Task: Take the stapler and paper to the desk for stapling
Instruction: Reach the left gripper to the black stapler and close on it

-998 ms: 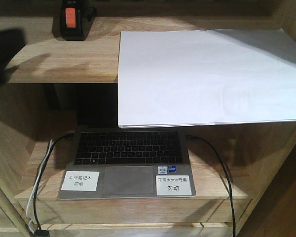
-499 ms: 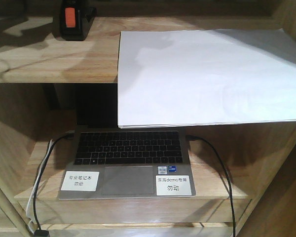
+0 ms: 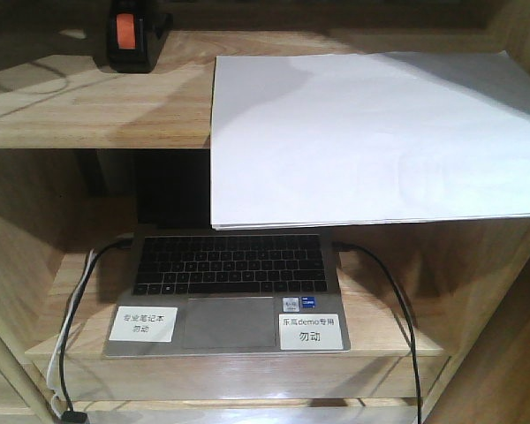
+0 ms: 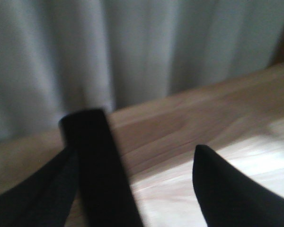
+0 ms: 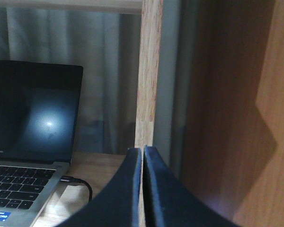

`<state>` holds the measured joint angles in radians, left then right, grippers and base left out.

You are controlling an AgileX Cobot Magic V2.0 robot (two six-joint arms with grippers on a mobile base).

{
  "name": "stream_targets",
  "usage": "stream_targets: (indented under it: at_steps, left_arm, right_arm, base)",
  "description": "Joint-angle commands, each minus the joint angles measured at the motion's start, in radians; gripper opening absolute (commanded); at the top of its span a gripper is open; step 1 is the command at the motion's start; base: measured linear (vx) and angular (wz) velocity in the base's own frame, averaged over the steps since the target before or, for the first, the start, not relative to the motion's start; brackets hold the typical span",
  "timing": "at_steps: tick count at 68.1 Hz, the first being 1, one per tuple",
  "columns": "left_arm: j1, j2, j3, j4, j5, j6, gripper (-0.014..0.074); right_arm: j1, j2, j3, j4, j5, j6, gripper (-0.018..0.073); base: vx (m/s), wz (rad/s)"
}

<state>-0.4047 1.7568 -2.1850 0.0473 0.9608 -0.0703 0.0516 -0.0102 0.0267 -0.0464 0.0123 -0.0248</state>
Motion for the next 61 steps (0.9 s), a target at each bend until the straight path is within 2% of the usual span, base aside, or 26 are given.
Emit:
stream_targets:
  at_steps: [1, 26, 36, 47, 61]
  left_arm:
    - [-0.005, -0.020, -0.044, 0.048, -0.026, -0.035, 0.0496]
    - [-0.005, 0.020, -0.044, 0.047, 0.035, -0.040, 0.0496]
    - [-0.005, 0.031, -0.044, 0.048, 0.069, -0.040, 0.0445]
    - [-0.005, 0.038, -0.044, 0.050, 0.082, -0.040, 0.0303]
    - [-0.005, 0.036, -0.044, 0.054, 0.076, -0.040, -0.0009]
  right_arm:
    - [-0.004, -0.010, 0.004, -0.005, -0.075, -0.004, -0.0010]
    - [-0.004, -0.010, 0.004, -0.005, -0.075, -0.004, -0.0010]
    - [-0.004, -0.010, 0.004, -0.005, -0.075, -0.004, -0.0010]
    - [-0.004, -0.010, 0.004, -0.005, -0.075, -0.004, -0.0010]
    - [-0.004, -0.010, 0.004, -0.005, -0.077, -0.004, -0.0010]
  base:
    - [0.00, 0.00]
    - [0.00, 0.00]
    - [0.00, 0.00]
    - [0.00, 0.00]
    - [0.00, 0.00]
